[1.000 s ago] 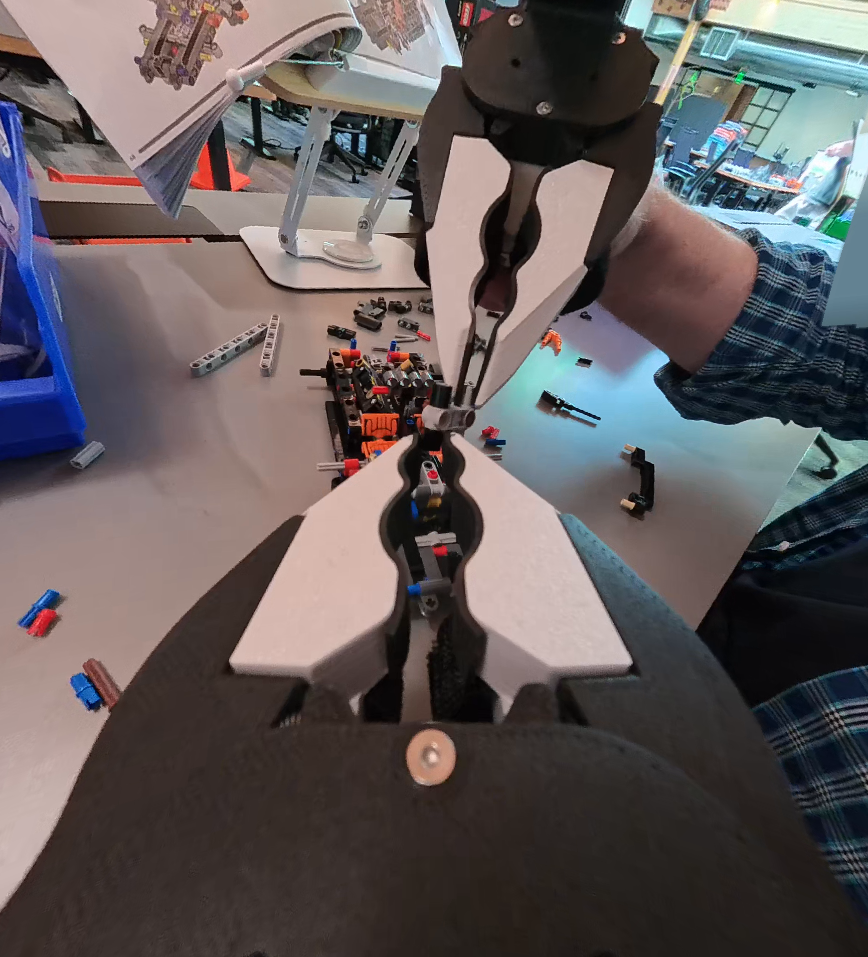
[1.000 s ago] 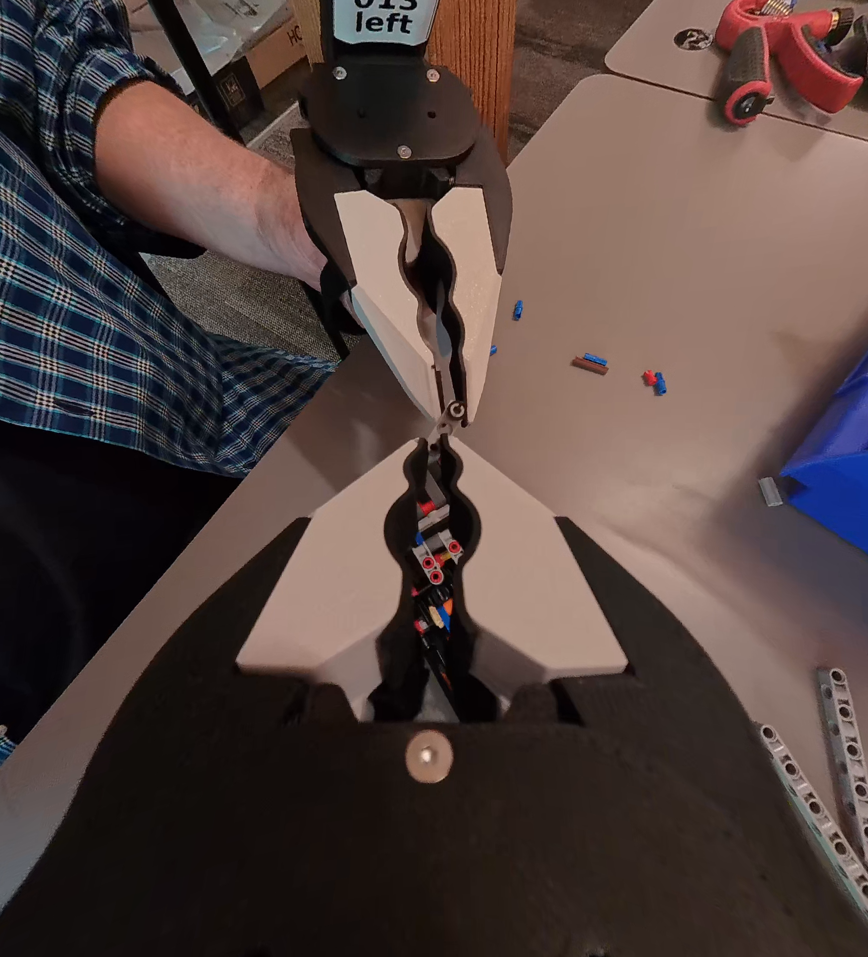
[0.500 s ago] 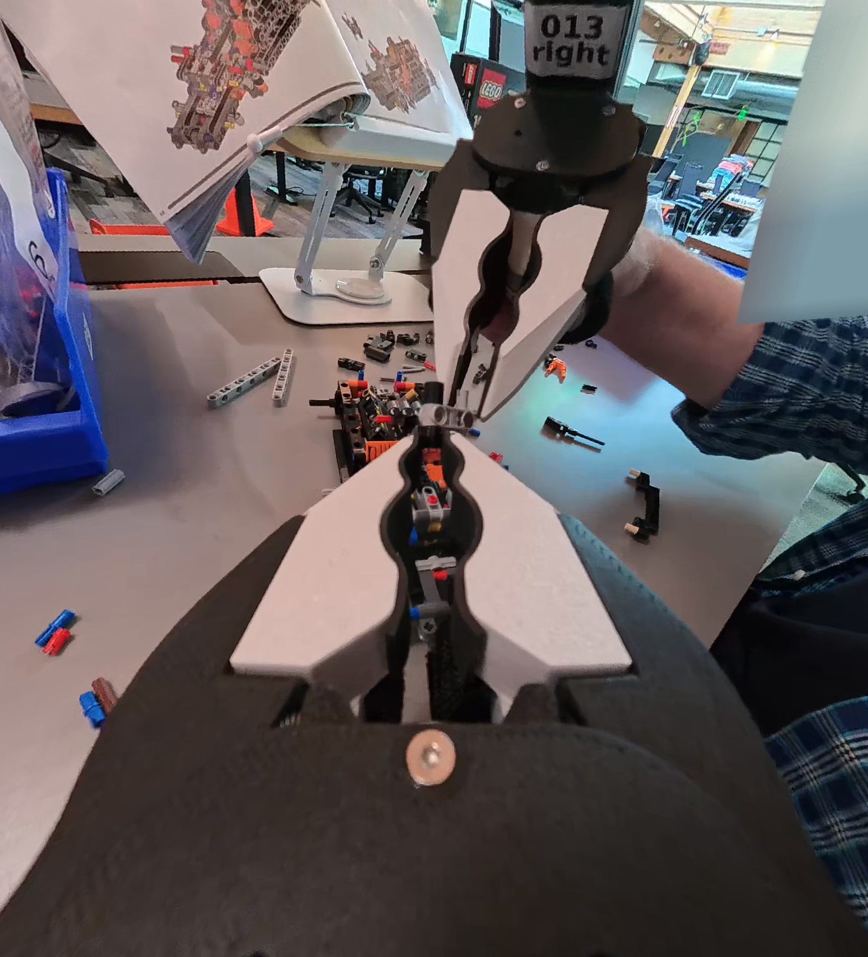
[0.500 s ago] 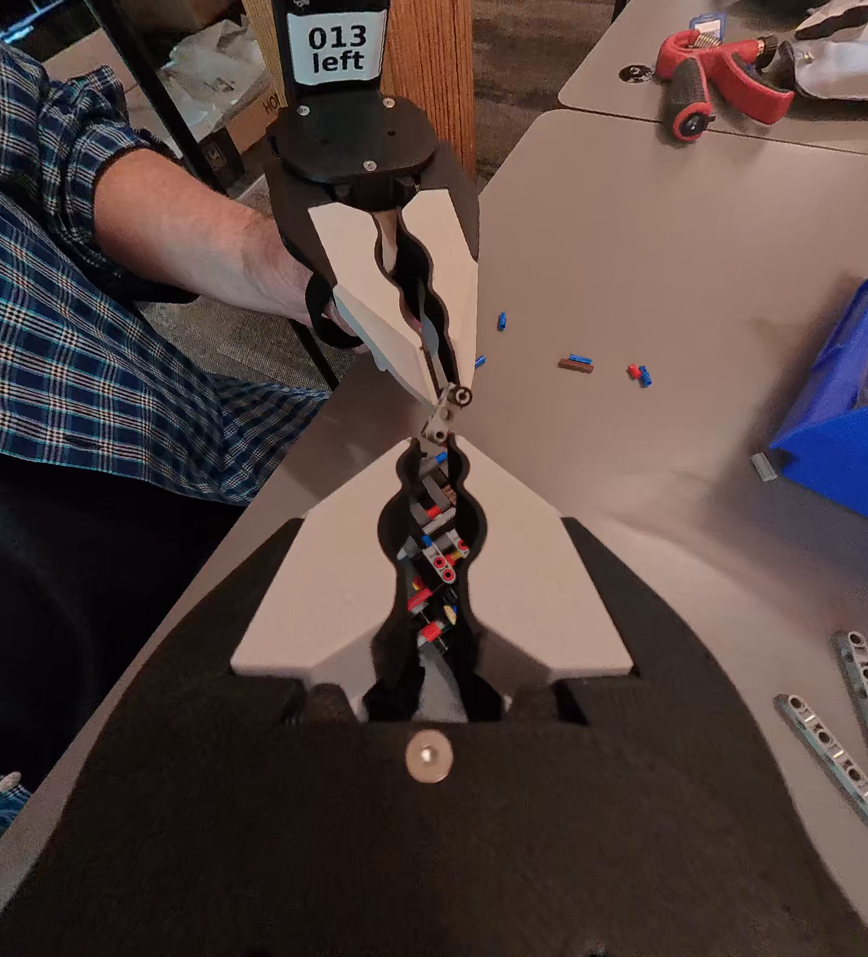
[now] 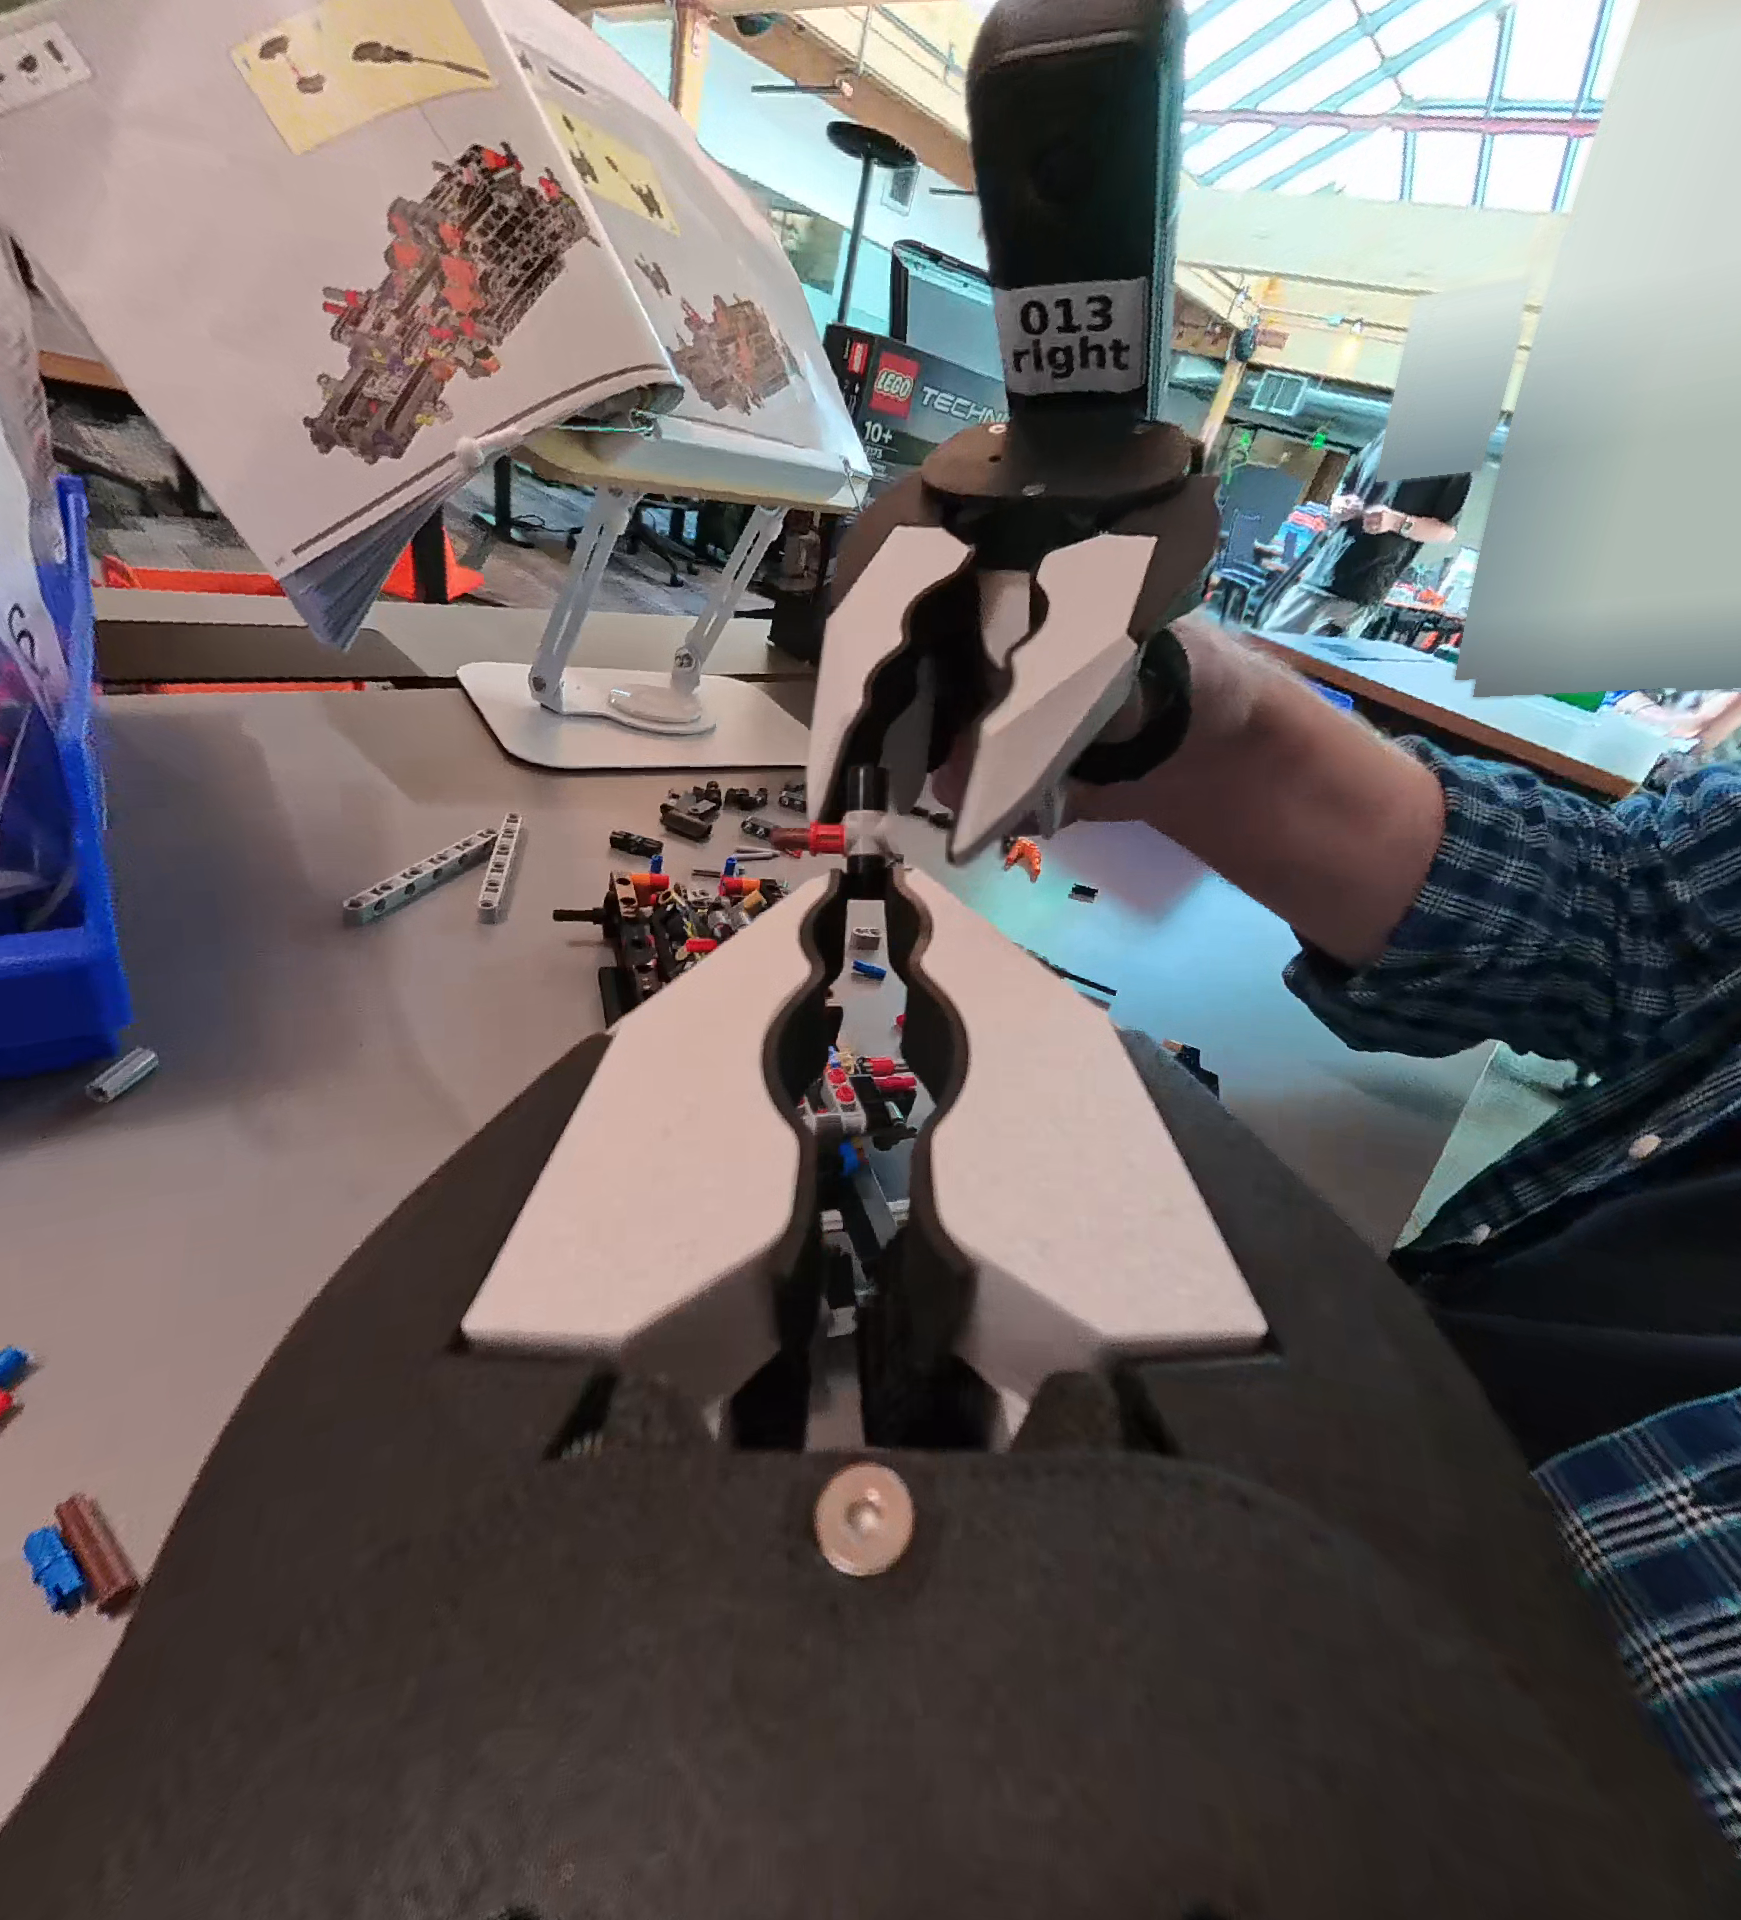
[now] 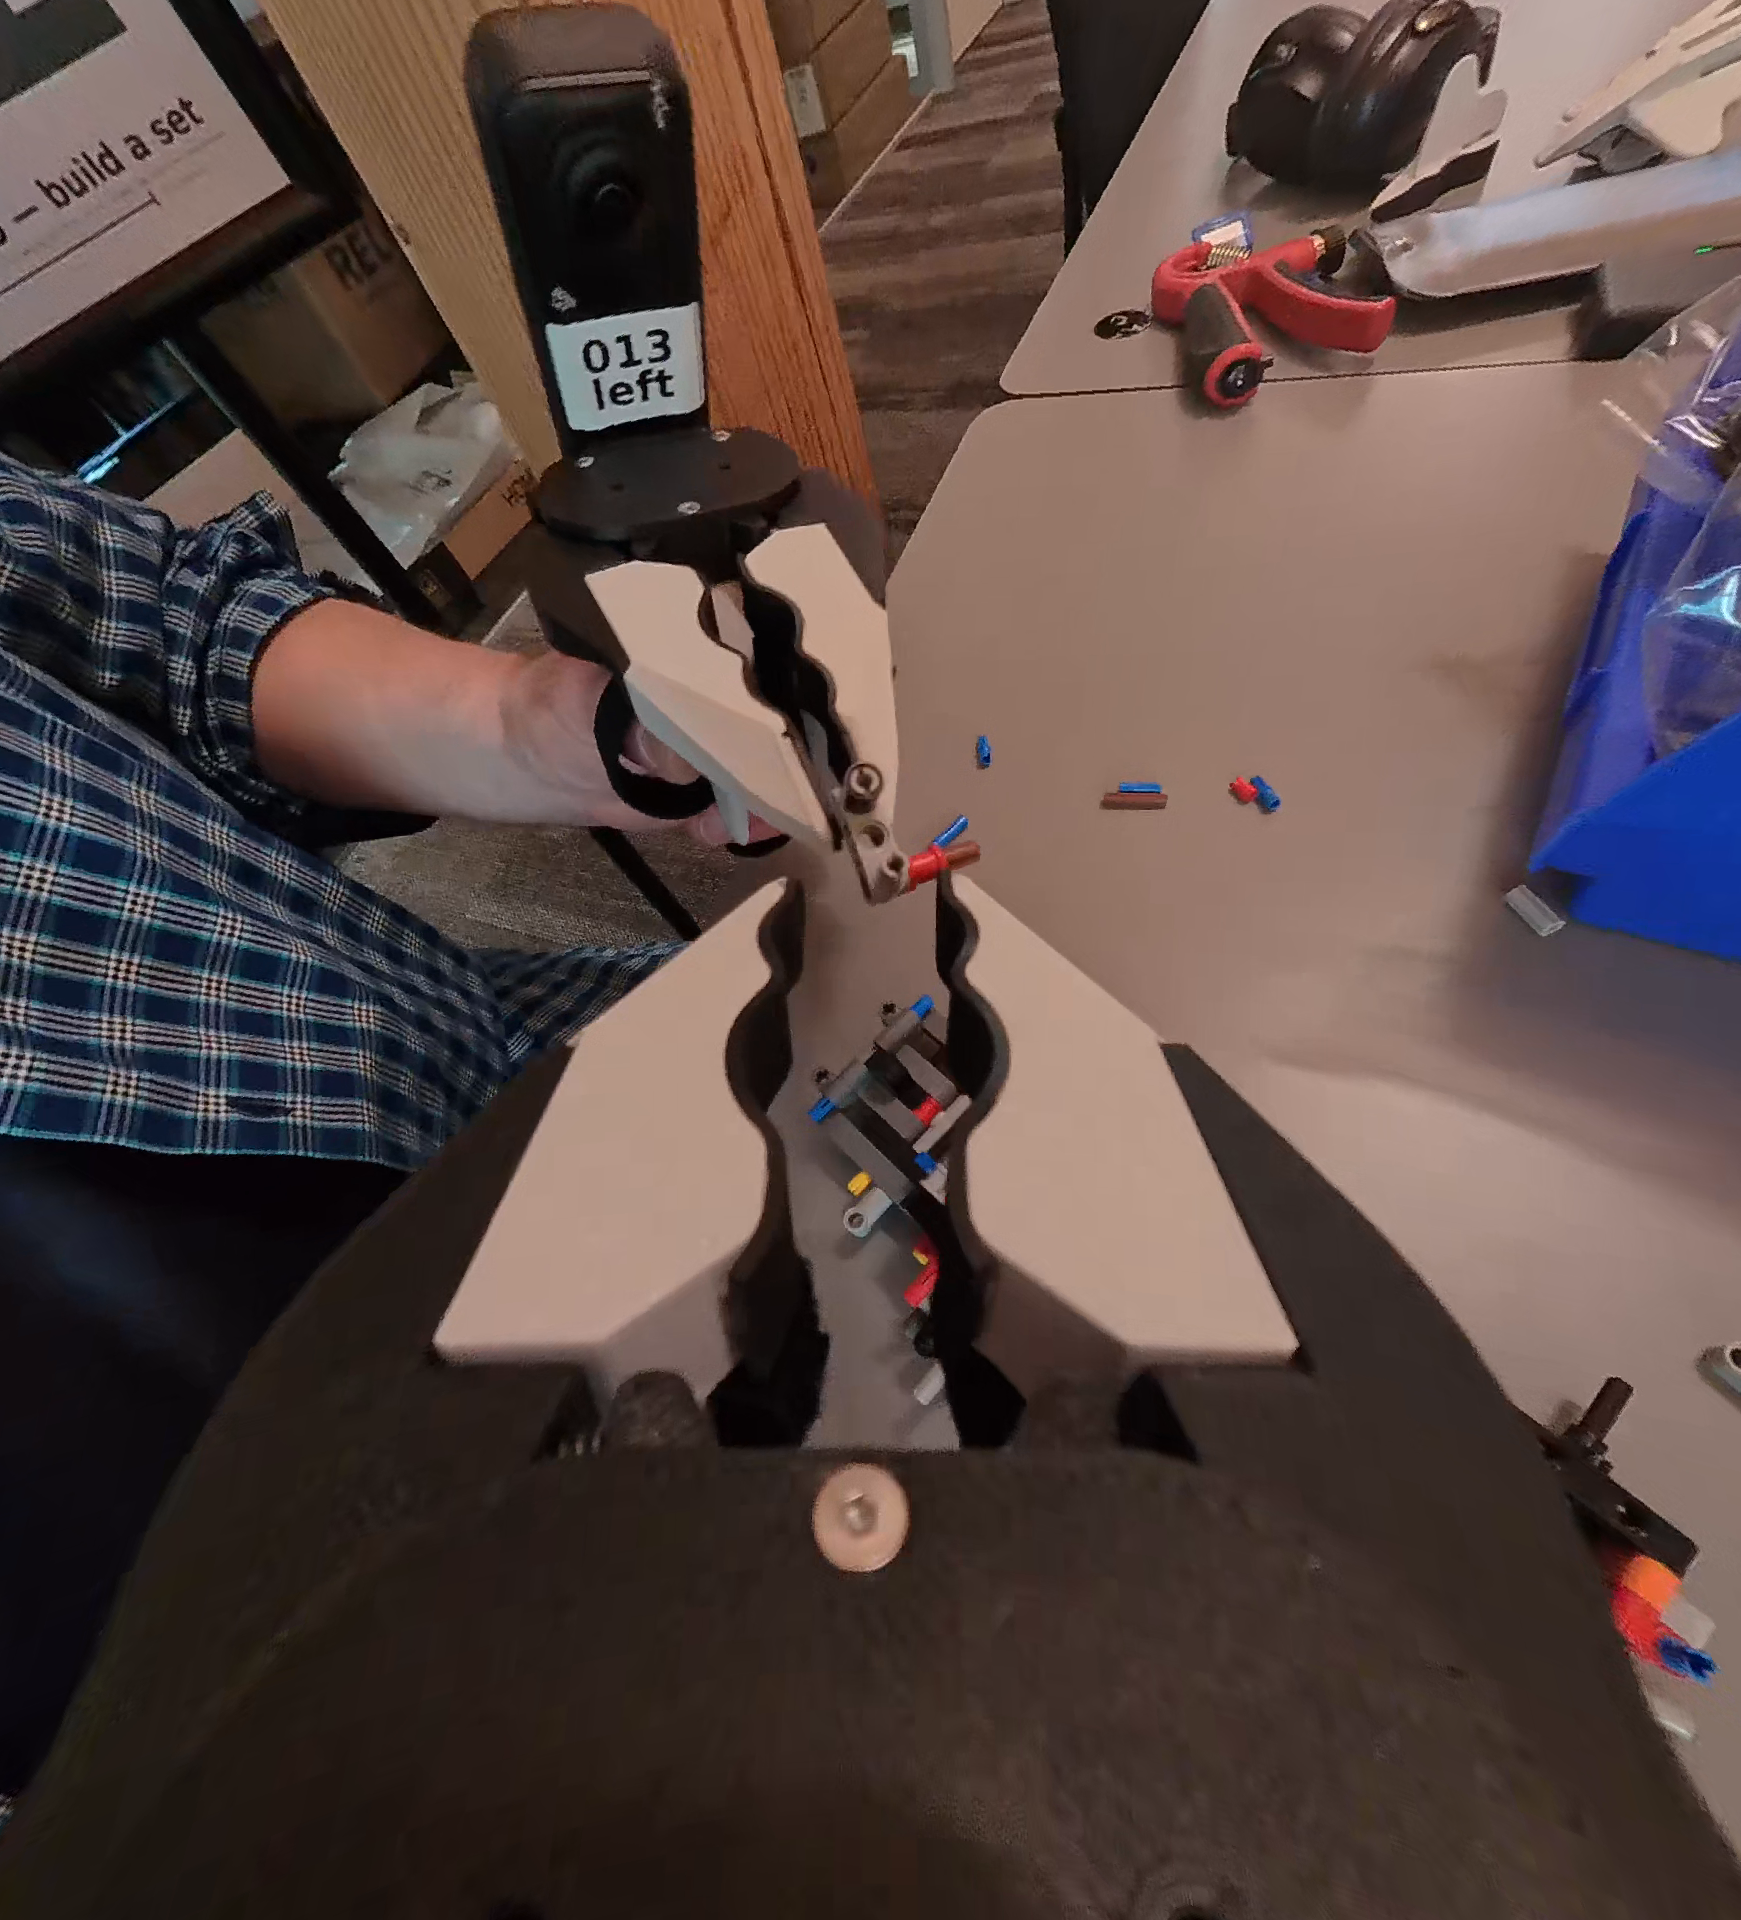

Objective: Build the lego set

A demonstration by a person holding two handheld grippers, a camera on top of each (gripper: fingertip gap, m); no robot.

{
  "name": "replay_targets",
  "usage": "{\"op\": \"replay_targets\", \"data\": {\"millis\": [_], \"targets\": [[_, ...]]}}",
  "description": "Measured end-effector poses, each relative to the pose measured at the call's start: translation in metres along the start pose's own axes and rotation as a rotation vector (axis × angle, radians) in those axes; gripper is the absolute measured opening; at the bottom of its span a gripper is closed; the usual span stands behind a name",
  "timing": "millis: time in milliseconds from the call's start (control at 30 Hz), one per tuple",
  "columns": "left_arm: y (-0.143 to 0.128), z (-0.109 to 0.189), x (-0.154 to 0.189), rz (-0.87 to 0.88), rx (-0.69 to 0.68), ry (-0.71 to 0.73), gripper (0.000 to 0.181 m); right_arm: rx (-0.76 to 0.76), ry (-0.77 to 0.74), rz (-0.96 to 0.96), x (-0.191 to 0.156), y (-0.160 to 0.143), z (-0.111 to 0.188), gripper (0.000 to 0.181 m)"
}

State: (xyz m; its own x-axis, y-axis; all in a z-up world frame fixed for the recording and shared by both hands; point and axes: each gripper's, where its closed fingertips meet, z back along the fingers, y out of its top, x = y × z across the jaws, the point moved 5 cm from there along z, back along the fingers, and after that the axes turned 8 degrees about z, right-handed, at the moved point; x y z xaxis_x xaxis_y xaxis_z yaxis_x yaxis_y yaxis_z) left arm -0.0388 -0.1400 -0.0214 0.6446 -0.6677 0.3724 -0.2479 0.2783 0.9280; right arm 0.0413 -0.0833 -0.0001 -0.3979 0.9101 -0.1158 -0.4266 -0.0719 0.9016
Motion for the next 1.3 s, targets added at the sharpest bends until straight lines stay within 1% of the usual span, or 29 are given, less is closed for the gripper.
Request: {"op": "replay_targets", "data": {"millis": [133,200,1300], "targets": [[-0.001,-0.003,0.005,-0.031,-0.013,0.001,0.006,-0.002,-0.033,0.012,0.001,-0.001,0.003,0.009],[-0.001,-0.003,0.006,-0.034,-0.014,0.001,0.006,-0.002,-0.039,0.018,-0.001,-0.001,0.004,0.007],[-0.009,-0.018,0.014,-0.03,-0.035,-0.037,0.007,-0.042,-0.154,0.104,-0.011,-0.006,0.017,0.003]]}}
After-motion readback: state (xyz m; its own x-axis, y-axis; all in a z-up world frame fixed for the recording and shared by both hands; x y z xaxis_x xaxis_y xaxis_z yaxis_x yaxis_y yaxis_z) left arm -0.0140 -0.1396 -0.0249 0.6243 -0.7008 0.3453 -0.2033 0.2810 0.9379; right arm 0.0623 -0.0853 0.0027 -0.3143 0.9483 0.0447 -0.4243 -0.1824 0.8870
